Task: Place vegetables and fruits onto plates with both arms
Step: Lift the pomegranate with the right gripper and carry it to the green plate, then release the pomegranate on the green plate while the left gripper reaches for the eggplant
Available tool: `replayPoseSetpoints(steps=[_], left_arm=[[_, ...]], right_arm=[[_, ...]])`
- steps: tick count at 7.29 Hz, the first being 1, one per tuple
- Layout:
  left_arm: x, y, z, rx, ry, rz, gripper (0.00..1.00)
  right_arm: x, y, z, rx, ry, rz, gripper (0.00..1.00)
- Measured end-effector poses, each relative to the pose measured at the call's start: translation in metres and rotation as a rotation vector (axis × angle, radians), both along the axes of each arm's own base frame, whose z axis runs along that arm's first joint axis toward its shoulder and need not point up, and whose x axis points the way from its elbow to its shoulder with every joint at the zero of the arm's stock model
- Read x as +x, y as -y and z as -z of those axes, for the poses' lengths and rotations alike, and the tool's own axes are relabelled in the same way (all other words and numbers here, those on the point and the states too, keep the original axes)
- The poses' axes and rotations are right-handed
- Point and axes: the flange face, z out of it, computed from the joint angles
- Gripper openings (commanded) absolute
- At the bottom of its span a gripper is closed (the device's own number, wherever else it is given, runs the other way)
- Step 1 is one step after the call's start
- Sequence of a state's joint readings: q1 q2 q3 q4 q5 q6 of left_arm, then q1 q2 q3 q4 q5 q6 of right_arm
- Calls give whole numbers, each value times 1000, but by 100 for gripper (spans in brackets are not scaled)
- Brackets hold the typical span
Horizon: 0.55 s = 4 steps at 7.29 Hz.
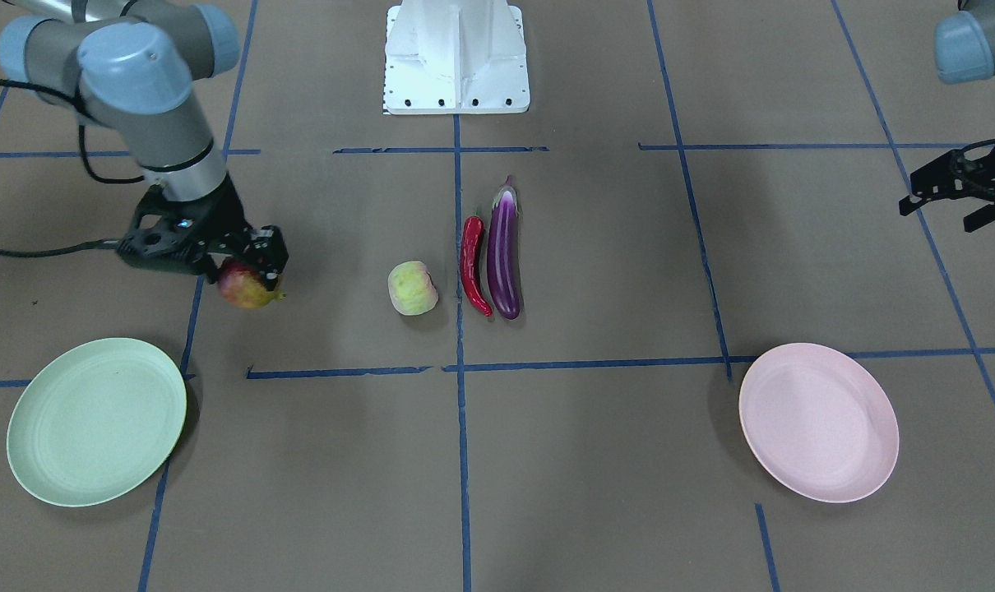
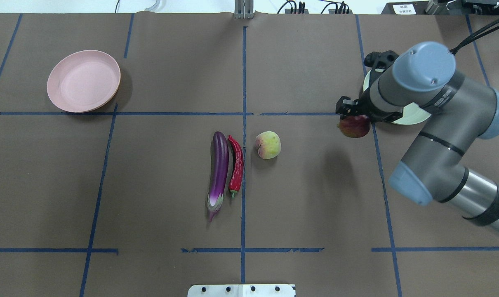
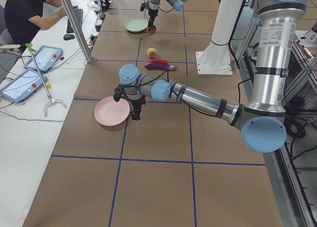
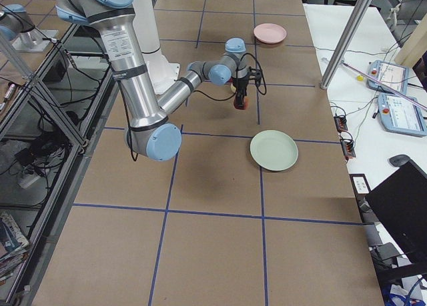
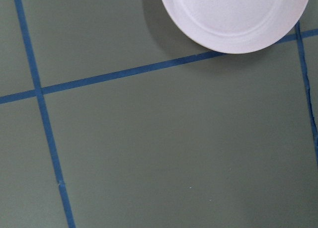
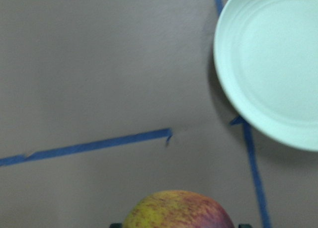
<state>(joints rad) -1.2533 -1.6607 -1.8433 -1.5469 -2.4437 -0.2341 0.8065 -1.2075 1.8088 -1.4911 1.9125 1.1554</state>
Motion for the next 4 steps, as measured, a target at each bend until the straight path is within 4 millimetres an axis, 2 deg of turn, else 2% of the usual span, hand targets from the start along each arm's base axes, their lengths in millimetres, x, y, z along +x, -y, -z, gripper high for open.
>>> replayPoseSetpoints(steps=[1, 2, 3, 4], left_arm=[[34, 4, 27, 0, -28, 5, 100], [80, 2, 56, -18, -65, 10, 100], [128, -4, 88, -34, -107, 9, 100], [173, -9, 121, -33, -132, 13, 100]], right_arm=[[29, 37, -33, -14, -43, 11, 0], [56, 70, -61, -27, -83, 16, 1], [76, 92, -83, -40, -112, 18, 4], [91, 106, -101, -54, -136, 21, 15]])
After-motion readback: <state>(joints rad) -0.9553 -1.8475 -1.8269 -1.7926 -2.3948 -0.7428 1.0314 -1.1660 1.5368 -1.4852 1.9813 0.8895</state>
